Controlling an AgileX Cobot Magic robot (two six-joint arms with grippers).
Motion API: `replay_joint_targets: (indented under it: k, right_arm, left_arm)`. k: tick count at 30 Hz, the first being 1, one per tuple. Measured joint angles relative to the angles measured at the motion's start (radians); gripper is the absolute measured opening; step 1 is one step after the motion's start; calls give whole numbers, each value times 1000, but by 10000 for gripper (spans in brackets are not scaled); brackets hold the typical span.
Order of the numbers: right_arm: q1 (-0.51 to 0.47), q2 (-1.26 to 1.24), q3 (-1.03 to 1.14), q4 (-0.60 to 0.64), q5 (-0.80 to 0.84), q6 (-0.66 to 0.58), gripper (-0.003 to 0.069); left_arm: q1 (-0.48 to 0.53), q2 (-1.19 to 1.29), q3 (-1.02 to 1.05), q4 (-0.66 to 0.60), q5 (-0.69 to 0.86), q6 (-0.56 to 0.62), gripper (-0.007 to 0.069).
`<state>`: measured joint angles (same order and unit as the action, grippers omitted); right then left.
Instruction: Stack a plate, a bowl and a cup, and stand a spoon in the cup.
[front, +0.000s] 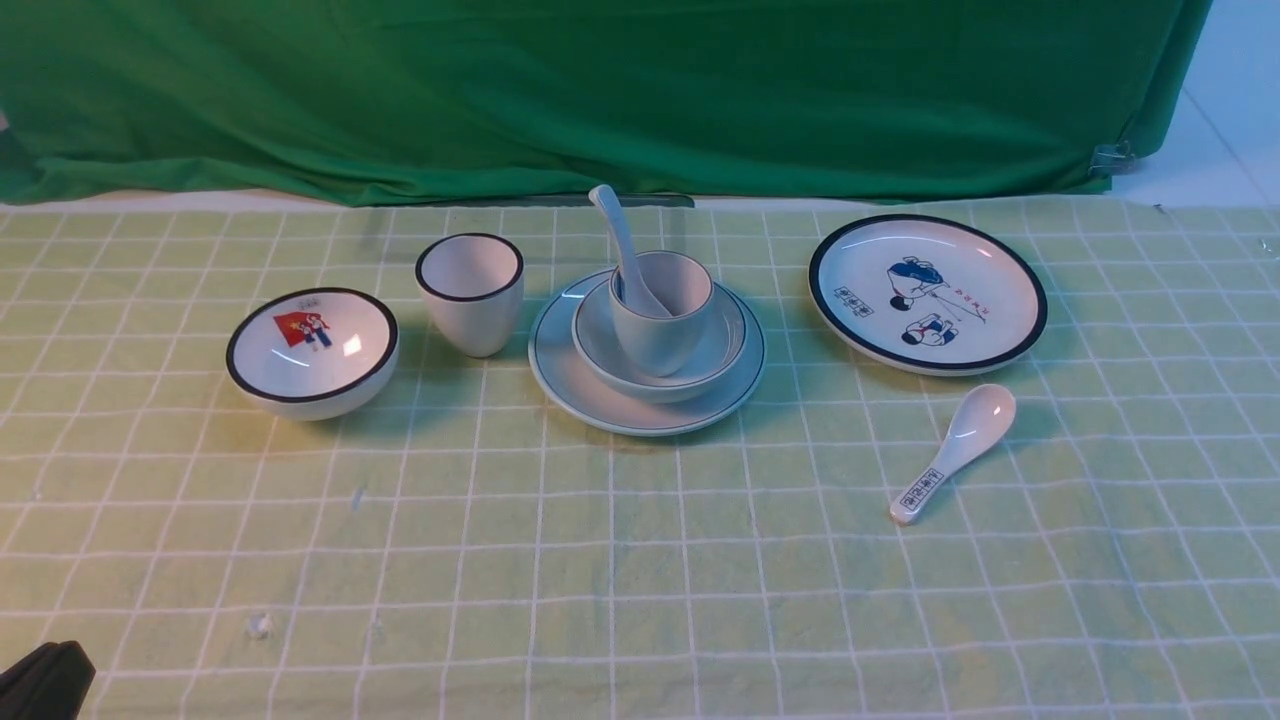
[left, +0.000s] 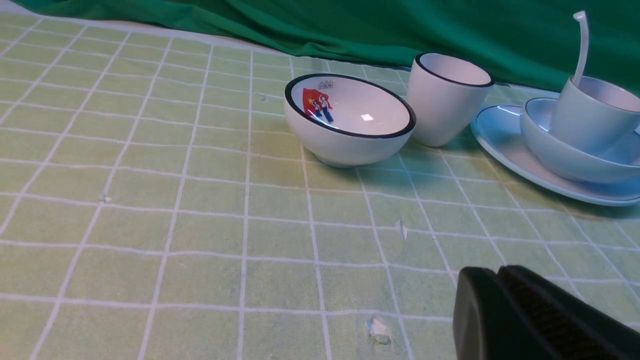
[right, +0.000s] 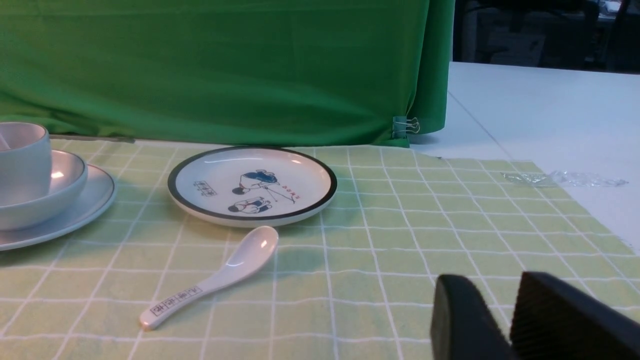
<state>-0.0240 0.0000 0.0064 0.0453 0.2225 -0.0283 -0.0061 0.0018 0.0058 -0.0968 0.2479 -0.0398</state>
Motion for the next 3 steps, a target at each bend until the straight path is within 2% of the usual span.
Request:
replay_joint_targets:
  k: [3]
  right_arm:
    - [0, 0, 0, 0, 0, 0, 223]
  left_arm:
    - [0, 0, 0, 0, 0, 1, 17]
